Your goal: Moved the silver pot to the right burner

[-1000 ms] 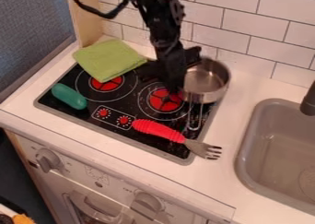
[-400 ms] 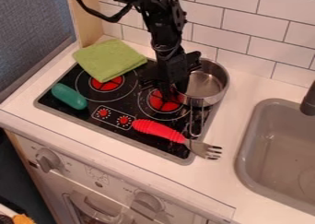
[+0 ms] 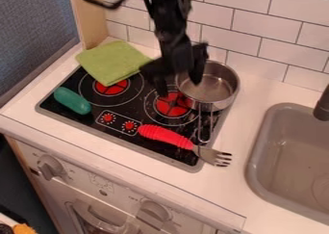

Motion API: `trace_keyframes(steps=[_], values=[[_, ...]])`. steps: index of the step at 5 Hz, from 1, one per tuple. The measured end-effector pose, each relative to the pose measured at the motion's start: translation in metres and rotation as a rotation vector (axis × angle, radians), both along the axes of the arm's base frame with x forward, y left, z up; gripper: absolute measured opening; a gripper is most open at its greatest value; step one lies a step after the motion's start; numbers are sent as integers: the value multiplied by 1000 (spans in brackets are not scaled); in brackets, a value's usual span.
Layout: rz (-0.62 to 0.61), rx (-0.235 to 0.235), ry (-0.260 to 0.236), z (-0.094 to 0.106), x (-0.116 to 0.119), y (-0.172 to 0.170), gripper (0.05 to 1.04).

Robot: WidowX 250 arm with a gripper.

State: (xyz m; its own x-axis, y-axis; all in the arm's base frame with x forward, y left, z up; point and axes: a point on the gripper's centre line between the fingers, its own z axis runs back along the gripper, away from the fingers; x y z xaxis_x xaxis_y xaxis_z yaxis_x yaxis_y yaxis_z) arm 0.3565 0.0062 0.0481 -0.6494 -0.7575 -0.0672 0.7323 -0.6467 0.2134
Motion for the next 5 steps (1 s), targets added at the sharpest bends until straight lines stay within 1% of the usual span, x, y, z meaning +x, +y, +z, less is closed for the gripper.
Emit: trace_keyframes(steps=[1,2,5], values=[[-19,-2,-10,33,-3,5,1001],[-31,0,-17,54,-6,7,1000],[-38,2,-20,55,-6,7,1000]])
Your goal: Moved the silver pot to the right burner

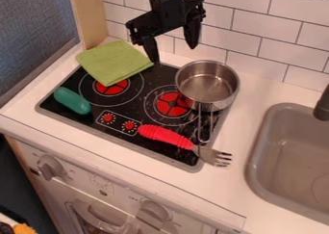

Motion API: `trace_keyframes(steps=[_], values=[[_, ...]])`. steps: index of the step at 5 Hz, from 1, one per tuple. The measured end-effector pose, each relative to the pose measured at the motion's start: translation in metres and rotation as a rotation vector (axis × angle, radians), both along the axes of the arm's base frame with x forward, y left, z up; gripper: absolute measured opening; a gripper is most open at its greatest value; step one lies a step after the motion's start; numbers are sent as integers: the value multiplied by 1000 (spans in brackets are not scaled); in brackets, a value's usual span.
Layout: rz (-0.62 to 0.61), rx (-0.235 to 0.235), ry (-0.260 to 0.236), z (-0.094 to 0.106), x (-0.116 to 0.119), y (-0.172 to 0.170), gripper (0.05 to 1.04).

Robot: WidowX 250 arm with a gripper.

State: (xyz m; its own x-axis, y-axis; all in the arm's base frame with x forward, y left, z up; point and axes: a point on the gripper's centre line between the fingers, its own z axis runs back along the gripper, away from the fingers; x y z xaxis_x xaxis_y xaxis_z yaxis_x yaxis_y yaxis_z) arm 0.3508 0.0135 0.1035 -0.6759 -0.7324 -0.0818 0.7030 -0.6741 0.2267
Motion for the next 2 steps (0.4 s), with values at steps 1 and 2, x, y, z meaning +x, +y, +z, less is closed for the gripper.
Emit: trace_keyframes(steps=[1,2], values=[[3,1,-1,0,0,1,1000],[0,0,2,-1,0,0,1001]])
